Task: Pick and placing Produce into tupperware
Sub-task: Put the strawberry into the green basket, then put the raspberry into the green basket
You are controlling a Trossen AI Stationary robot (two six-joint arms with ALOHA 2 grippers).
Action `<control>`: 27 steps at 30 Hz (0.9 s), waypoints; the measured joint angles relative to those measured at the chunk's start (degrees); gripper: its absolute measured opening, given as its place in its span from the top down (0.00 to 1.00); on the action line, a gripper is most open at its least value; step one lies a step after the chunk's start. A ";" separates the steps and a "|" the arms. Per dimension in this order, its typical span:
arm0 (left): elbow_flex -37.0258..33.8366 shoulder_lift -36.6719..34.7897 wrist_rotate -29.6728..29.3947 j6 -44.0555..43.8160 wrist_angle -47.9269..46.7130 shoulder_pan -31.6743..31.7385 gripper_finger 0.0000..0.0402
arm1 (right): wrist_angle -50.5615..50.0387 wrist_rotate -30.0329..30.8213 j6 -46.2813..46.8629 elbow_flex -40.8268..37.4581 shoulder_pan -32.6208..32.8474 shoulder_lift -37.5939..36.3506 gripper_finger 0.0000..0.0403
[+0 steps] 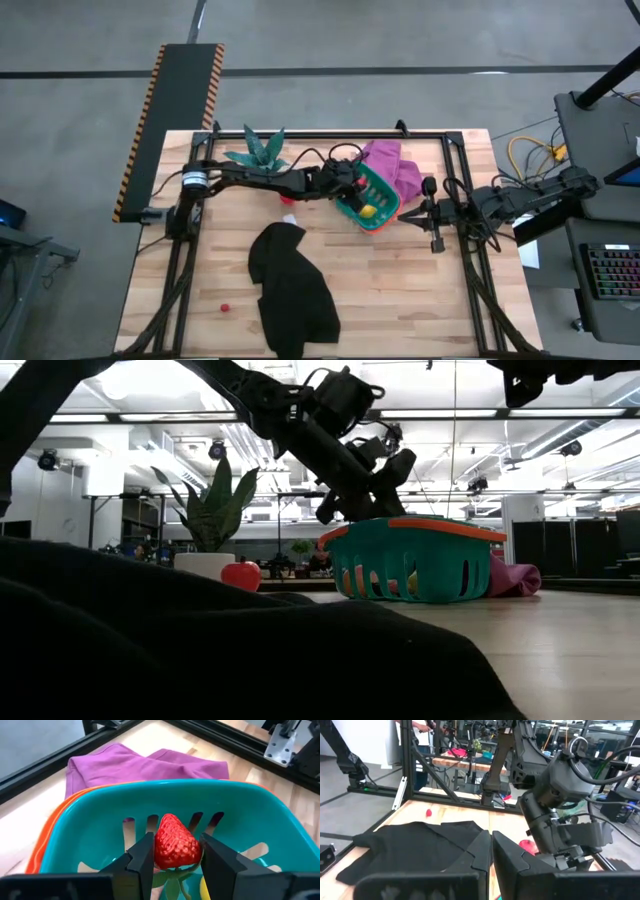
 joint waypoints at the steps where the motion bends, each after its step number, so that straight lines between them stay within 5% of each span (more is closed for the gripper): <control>1: 0.00 0.06 -0.11 0.00 -0.04 0.19 0.72 | -0.01 0.01 0.00 -0.02 0.00 0.00 0.97; 15: 0.00 0.21 -0.28 0.99 0.02 0.68 0.60 | -0.01 0.17 -0.15 -0.02 0.00 -0.02 0.97; 27: 0.41 -3.76 2.65 13.78 1.86 -1.29 0.60 | -0.47 0.17 -0.13 -0.02 0.00 -0.02 0.97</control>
